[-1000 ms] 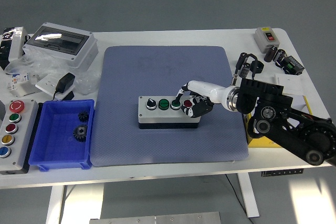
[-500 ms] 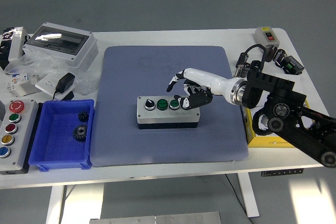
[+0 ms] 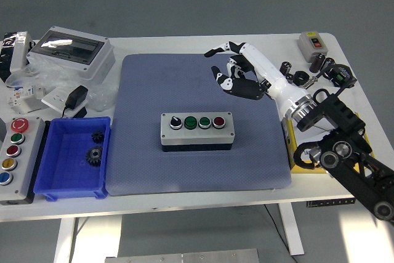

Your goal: Pick up the button,place it on the desk,press the button,press the button

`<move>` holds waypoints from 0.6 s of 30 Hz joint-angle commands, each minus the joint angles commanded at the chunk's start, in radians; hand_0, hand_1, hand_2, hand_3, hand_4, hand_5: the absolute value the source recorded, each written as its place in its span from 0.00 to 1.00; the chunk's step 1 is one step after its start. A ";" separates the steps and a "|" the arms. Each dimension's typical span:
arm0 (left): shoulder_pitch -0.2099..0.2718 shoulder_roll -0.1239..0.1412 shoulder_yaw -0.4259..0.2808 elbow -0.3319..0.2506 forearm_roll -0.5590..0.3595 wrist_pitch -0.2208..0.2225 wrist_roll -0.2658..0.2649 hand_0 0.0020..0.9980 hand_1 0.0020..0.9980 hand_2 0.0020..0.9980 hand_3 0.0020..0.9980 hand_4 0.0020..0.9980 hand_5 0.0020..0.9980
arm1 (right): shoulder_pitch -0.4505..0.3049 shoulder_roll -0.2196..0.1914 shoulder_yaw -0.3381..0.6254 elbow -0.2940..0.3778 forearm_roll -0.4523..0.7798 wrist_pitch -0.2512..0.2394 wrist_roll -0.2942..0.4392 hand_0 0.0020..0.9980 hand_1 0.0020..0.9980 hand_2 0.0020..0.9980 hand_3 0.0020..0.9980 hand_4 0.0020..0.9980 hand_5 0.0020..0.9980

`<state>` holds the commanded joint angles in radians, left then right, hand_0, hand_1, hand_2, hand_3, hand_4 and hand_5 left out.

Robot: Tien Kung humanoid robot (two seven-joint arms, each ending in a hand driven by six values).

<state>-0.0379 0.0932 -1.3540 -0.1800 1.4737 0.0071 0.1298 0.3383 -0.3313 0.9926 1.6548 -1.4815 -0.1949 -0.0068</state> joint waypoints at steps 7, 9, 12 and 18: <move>-0.003 0.000 0.002 0.000 0.002 0.000 -0.005 0.63 0.60 0.49 0.61 0.68 0.51 | -0.109 0.031 0.054 -0.029 0.056 -0.196 0.153 0.07 0.20 0.35 0.78 0.85 0.56; -0.003 0.002 0.002 0.000 -0.001 0.000 -0.006 0.63 0.60 0.50 0.61 0.68 0.52 | -0.141 0.037 0.087 -0.042 0.091 -0.243 0.199 0.45 0.65 0.70 0.87 0.91 0.60; -0.002 0.006 0.003 0.000 -0.006 0.001 -0.005 0.63 0.60 0.50 0.61 0.68 0.52 | -0.170 0.033 0.118 -0.054 0.128 -0.287 0.259 0.45 0.65 0.70 0.87 0.91 0.60; -0.001 0.012 0.007 0.000 -0.011 0.001 -0.006 0.63 0.60 0.51 0.61 0.68 0.52 | -0.183 0.032 0.128 -0.076 0.185 -0.286 0.334 0.88 0.90 0.92 0.98 1.00 0.74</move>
<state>-0.0389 0.1050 -1.3473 -0.1800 1.4631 0.0078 0.1241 0.1555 -0.2994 1.1210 1.5786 -1.2969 -0.4813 0.3276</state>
